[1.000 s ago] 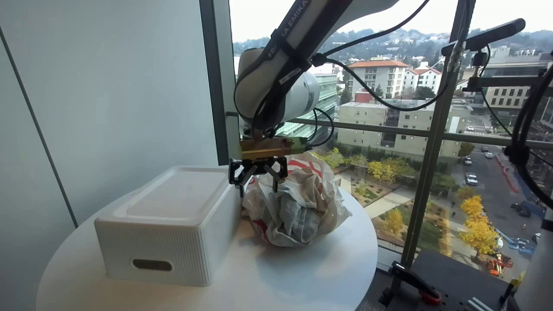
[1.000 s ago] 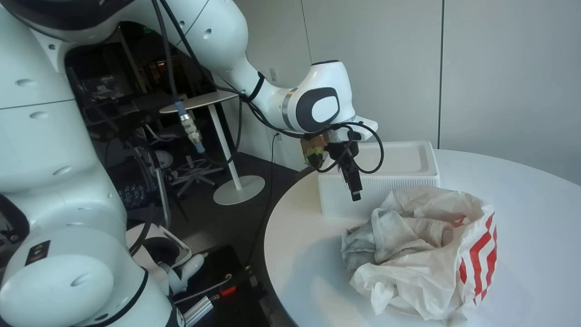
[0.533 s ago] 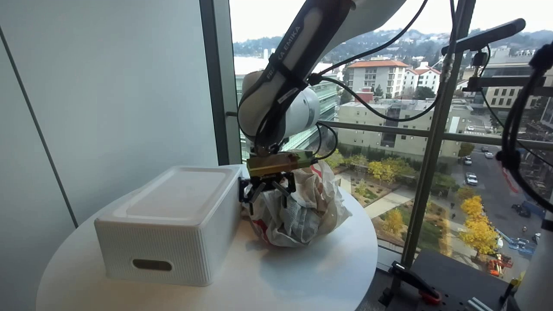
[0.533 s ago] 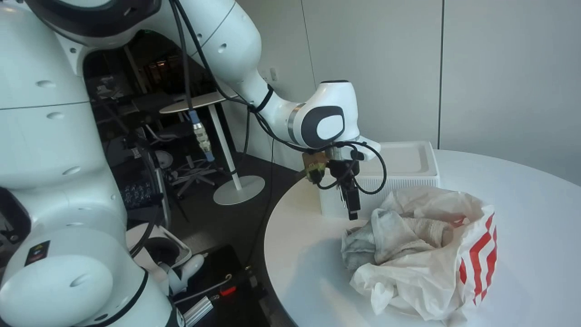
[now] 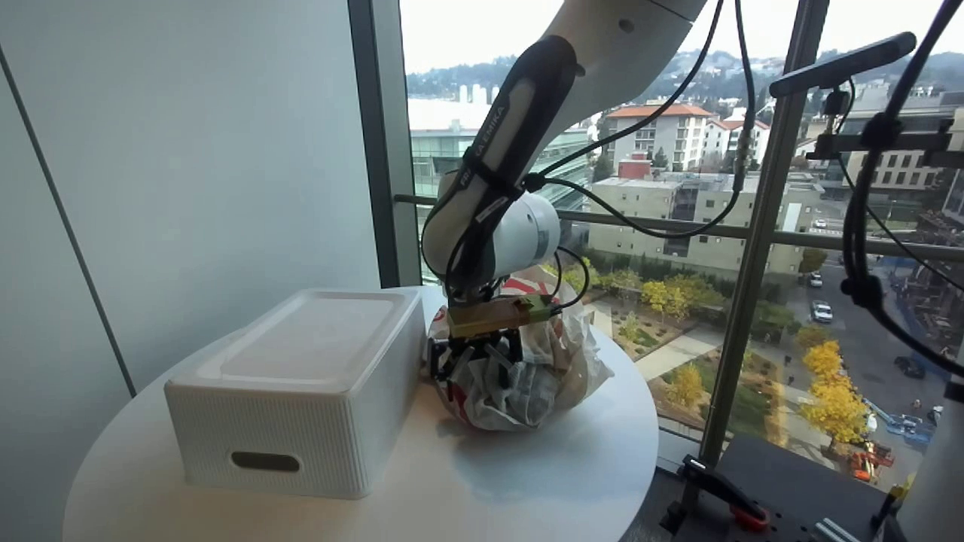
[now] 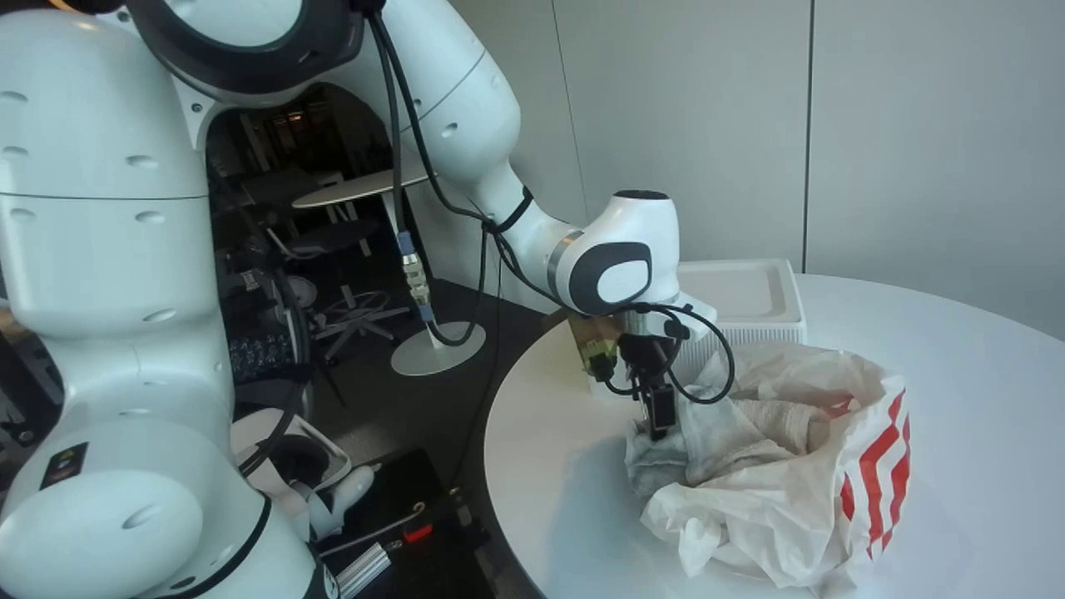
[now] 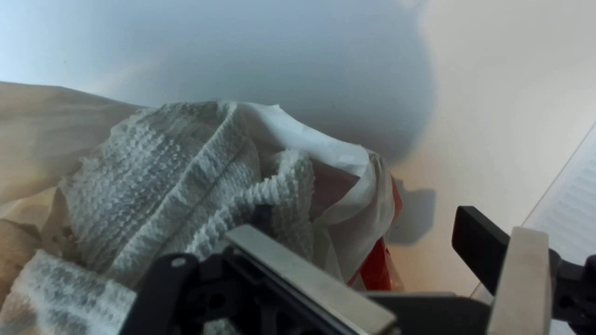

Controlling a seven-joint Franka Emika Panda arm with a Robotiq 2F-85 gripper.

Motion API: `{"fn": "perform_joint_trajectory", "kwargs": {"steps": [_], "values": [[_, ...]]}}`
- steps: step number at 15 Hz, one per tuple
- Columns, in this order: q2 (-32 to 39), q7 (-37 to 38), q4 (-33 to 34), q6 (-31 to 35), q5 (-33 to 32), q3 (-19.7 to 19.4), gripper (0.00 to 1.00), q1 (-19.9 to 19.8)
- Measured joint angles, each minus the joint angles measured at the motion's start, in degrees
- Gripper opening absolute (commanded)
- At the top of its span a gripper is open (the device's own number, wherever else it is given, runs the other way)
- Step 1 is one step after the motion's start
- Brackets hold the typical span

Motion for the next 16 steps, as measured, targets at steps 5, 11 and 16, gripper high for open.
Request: {"fn": "perform_joint_trajectory", "kwargs": {"steps": [5, 11, 16], "values": [[1.4, -1.7, 0.7, 0.4, 1.4, 0.1, 1.00, 0.4], [0.3, -1.3, -1.0, 1.0, 1.3, 0.0, 1.00, 3.0], [1.8, -1.3, -0.4, 2.1, 1.4, -0.3, 1.00, 2.9]]}}
